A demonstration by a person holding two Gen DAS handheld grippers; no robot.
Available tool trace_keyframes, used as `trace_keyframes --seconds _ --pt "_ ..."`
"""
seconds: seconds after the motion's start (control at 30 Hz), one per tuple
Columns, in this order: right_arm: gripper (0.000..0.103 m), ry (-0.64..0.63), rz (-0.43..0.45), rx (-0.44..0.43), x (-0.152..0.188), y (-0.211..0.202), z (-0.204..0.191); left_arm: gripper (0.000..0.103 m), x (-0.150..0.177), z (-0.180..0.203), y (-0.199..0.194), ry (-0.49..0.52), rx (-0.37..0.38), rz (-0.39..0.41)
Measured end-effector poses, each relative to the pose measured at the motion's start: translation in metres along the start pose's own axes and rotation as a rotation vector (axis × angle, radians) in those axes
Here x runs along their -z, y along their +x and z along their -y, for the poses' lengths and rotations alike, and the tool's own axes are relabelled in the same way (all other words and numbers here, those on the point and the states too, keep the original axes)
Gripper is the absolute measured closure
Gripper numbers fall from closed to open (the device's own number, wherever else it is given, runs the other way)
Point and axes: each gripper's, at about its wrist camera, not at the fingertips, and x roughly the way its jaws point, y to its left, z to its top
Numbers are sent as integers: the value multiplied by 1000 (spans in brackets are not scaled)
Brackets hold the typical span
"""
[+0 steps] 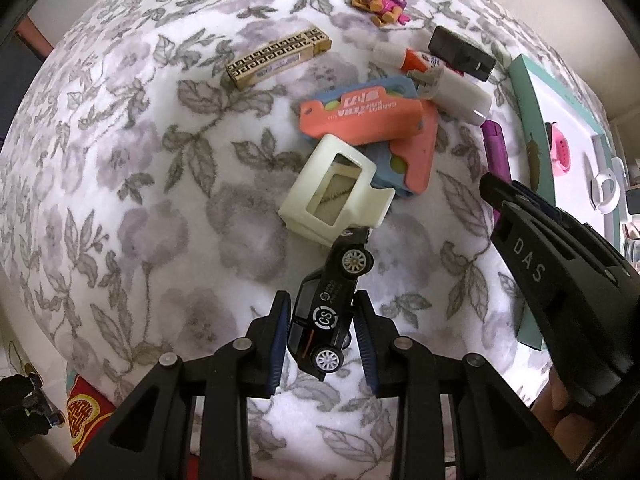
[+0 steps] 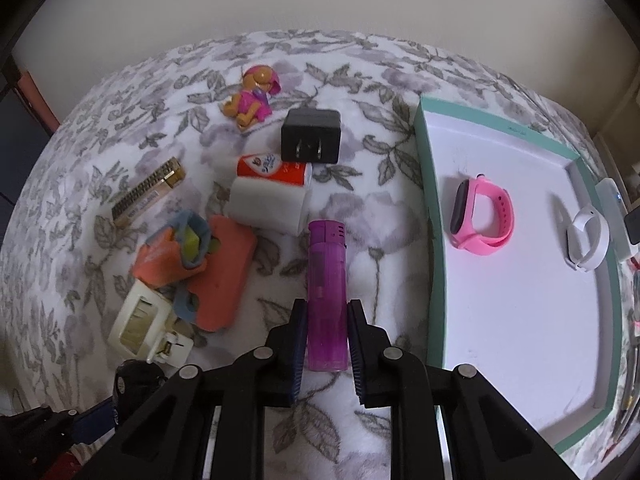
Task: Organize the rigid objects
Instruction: 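Grasp the black toy car with the left tool while the right tool grasps the purple lighter, then carry the car and lighter into the tray and open both tools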
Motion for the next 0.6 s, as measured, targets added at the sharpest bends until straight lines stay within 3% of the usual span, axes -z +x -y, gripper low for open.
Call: trace_keyframes --seconds 0.43,0.6 --pt "82 72 113 -45 -17 -55 20 70 5 -4 -66 42 11 179" --pt "82 140 141 -39 -23 -74 48 70 4 2 -93 63 31 234"
